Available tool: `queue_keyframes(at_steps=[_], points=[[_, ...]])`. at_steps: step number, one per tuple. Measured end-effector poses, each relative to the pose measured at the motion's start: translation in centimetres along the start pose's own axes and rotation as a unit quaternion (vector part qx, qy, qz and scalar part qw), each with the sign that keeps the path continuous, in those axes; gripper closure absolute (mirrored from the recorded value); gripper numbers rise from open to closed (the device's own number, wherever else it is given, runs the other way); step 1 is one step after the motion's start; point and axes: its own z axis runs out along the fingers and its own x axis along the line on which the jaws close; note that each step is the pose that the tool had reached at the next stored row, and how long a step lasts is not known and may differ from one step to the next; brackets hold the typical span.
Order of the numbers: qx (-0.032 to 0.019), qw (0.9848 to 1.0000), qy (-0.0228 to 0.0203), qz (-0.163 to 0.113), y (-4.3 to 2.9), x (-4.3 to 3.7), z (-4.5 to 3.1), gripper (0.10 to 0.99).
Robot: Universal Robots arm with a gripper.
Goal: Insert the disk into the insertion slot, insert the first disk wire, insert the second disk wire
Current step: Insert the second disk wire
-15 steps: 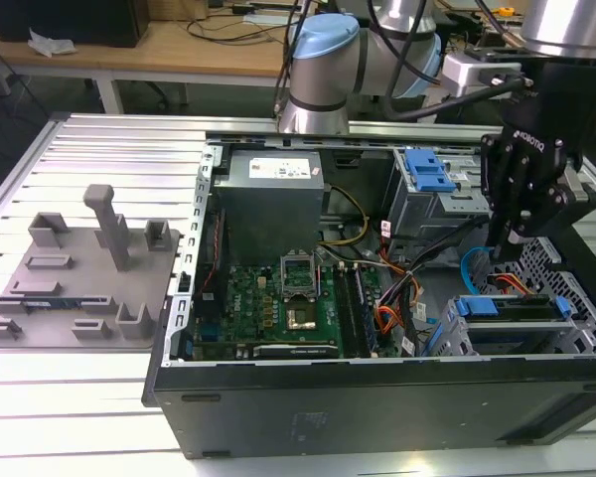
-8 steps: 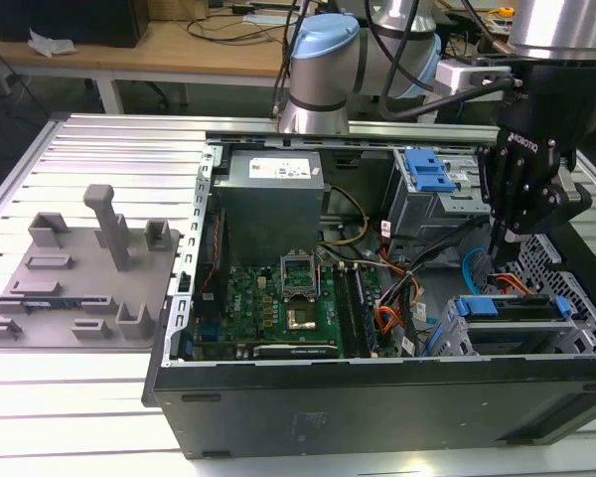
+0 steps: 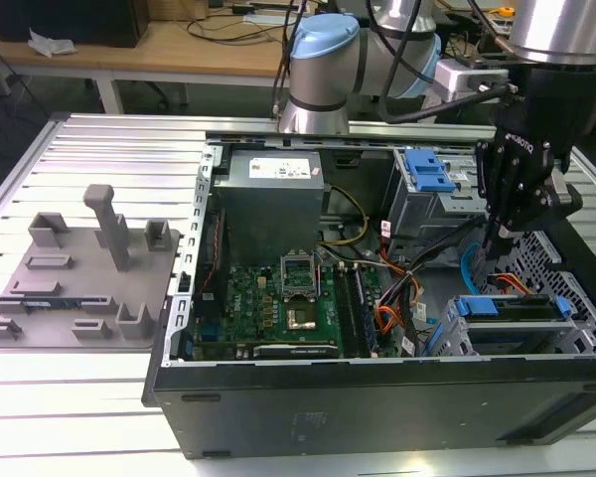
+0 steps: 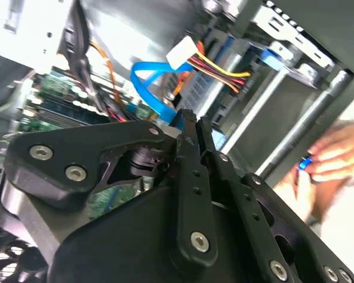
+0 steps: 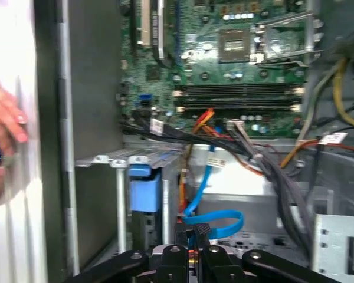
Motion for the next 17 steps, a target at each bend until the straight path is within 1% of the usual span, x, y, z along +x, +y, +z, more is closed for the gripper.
queue_keyframes(at_steps=[1,2,3,5,6,7,8,10,12,13,17], points=[[-0.0011,1.0,-0.0082,0.0,-0.01,0.08,-0.02,0.925],[-0.0054,0.9998,-0.0185,0.0,-0.01,0.18,-0.01,0.925],[-0.0108,0.9995,-0.0304,0.0,-0.08,0.29,0.02,0.925],[-0.0124,0.9992,-0.0377,0.0,-0.23,0.35,0.04,0.925],[-0.014,0.999,-0.0417,0.0,-0.37,0.4,0.06,0.925],[-0.0151,0.999,-0.0432,0.001,-0.44,0.42,0.07,0.925],[-0.0165,0.9989,-0.0432,0.002,-0.51,0.43,0.07,0.925],[-0.0224,0.9988,-0.0433,0.001,-1.11,0.43,0.13,0.925],[-0.0253,0.9987,-0.0433,0.001,-1.61,0.45,0.25,0.925],[-0.026,0.9987,-0.0449,0.001,-1.66,0.47,0.31,0.925],[-0.0283,0.9976,-0.0634,0.005,-1.66,0.57,0.46,0.925]])
